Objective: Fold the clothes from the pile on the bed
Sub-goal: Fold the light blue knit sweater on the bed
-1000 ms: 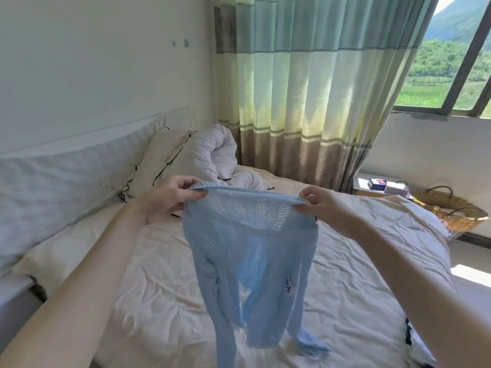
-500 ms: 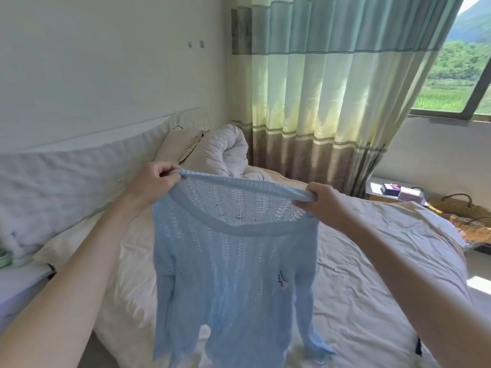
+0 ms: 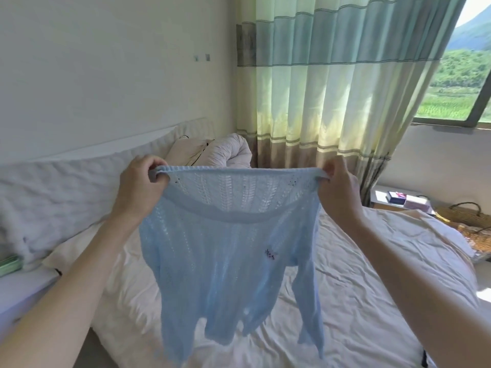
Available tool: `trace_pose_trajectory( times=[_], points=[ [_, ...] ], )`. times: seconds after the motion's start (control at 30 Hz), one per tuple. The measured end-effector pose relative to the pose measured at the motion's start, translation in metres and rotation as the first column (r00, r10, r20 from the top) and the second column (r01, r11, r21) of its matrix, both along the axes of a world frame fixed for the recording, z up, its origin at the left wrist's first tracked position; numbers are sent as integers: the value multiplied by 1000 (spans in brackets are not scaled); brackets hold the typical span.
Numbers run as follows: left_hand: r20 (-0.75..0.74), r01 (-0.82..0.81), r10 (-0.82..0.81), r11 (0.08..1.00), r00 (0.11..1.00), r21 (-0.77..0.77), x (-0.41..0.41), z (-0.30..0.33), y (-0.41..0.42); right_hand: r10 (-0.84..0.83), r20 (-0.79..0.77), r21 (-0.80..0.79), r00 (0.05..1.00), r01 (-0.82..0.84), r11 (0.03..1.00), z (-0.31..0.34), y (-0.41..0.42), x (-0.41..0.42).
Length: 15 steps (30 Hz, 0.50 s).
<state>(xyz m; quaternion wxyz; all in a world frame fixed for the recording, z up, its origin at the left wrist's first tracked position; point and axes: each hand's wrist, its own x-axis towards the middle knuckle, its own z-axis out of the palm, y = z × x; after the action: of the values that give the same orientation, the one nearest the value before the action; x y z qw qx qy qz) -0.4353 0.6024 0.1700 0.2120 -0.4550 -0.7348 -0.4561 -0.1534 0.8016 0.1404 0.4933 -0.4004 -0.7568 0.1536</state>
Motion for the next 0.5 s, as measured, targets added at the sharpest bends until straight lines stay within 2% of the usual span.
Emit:
trace_pose_trajectory(
  times=[0.03,0.07,0.13,0.2,0.3,0.37,0.43,0.5],
  points=[
    [7,8,-8,1000,1000,-20,2,-7,1,13,-49,-31,999,-14,999,1,-3,-2],
    [66,23,-15,992,998,-126,3,-18,2,28,-27,-123,999,-31,992,-2,-4,-3],
    [237,72,27,913,971,-401,1,-50,-6,39,113,-324,993,0,946,-17,-4,1],
    [352,153,28,866,935,-476,-7,-74,-19,65,130,-380,989,-11,925,-30,4,10],
    [397,227,-43,875,917,-428,-13,-74,-35,127,-38,-463,991,-130,877,-34,8,17],
    [508,314,-122,897,852,-311,-12,-62,-44,161,-216,-543,963,-255,800,-30,6,21],
    [653,372,-177,912,736,-172,-9,-50,-58,259,-308,-611,915,-399,683,-25,0,29],
    [754,384,-190,919,629,-88,-9,-50,-76,434,-386,-646,814,-574,503,-27,-8,40]
  ],
)
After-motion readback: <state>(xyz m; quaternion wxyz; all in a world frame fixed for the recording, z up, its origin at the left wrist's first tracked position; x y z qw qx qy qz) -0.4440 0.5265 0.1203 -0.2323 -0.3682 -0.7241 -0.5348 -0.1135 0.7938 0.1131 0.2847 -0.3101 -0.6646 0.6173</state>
